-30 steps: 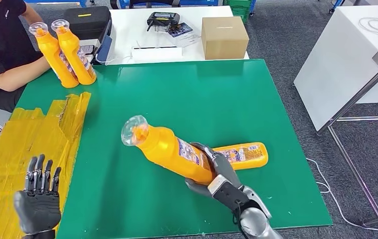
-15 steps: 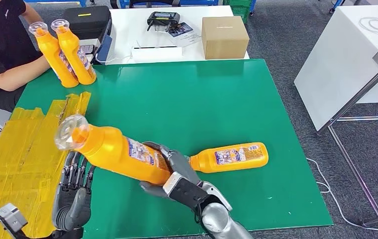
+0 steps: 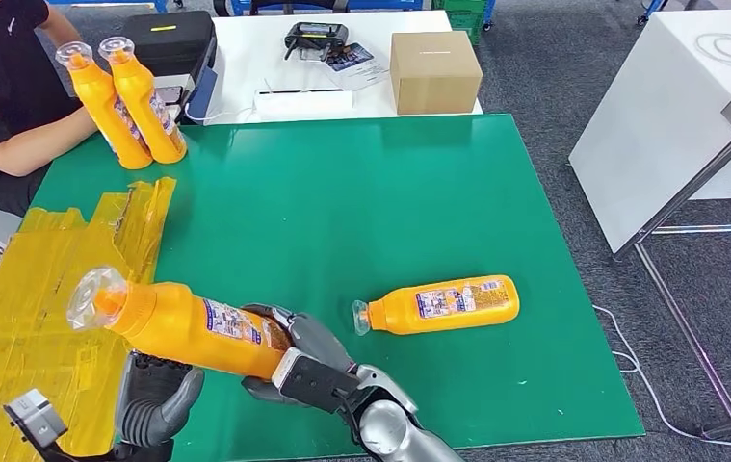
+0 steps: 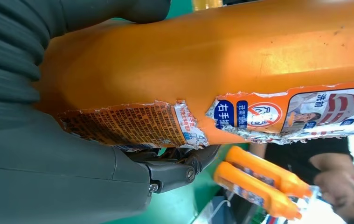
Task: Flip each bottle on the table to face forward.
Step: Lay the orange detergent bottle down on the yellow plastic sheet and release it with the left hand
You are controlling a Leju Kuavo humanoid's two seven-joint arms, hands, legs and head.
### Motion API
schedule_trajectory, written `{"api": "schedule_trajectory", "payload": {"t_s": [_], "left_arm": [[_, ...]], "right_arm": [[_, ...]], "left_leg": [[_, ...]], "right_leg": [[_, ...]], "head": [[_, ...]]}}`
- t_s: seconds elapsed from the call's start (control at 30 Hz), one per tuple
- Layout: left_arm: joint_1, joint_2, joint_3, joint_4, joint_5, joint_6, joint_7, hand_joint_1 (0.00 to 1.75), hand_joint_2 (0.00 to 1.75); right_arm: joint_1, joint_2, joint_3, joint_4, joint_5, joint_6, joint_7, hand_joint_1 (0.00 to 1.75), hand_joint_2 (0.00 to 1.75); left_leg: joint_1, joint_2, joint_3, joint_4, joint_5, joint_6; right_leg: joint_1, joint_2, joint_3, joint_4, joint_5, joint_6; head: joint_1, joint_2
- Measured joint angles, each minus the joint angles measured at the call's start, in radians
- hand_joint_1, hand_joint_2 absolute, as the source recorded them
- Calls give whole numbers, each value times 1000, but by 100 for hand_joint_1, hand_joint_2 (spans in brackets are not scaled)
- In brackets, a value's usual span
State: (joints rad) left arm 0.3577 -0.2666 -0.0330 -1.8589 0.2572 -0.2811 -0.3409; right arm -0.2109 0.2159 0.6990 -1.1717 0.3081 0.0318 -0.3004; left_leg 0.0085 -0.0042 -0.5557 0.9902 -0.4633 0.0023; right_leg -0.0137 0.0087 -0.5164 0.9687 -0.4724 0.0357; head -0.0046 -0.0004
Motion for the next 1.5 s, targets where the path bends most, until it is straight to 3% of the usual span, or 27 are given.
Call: {"api": "schedule_trajectory", "payload": {"t_s": [0.43,0.83,0.87,0.97,1.0,1.5], "left_arm": [[1,14,-49,2,-17,6,-3,0,175],[9,17,-54,8,-135,90,-40,0,175],[11,17,-54,8,-145,98,-45,19,175],[20,16,-50,8,-165,114,-58,150,175],[23,14,-47,8,-168,116,-62,175,175],[26,-6,-29,7,-186,121,-108,175,175]], "right_arm": [[-5,6,10,45,39,-4,-5,175,175],[-29,25,114,66,88,63,-24,175,175],[-33,25,122,67,89,67,-26,175,175],[-44,25,146,74,89,71,-28,175,175],[-47,25,153,77,89,71,-27,175,175],[-59,23,178,100,98,31,-30,175,175]], "left_leg": [[0,0,0,0,0,0],[0,0,-1,0,0,0],[0,0,-1,0,0,0],[0,0,-1,0,0,0],[0,0,-1,0,0,0],[0,0,-1,0,0,0]], "right_leg": [[0,0,0,0,0,0],[0,0,-1,0,0,0],[0,0,-1,0,0,0],[0,0,-1,0,0,0],[0,0,-1,0,0,0],[0,0,-2,0,0,0]], "head": [[0,0],[0,0],[0,0],[0,0],[0,0],[0,0]]}}
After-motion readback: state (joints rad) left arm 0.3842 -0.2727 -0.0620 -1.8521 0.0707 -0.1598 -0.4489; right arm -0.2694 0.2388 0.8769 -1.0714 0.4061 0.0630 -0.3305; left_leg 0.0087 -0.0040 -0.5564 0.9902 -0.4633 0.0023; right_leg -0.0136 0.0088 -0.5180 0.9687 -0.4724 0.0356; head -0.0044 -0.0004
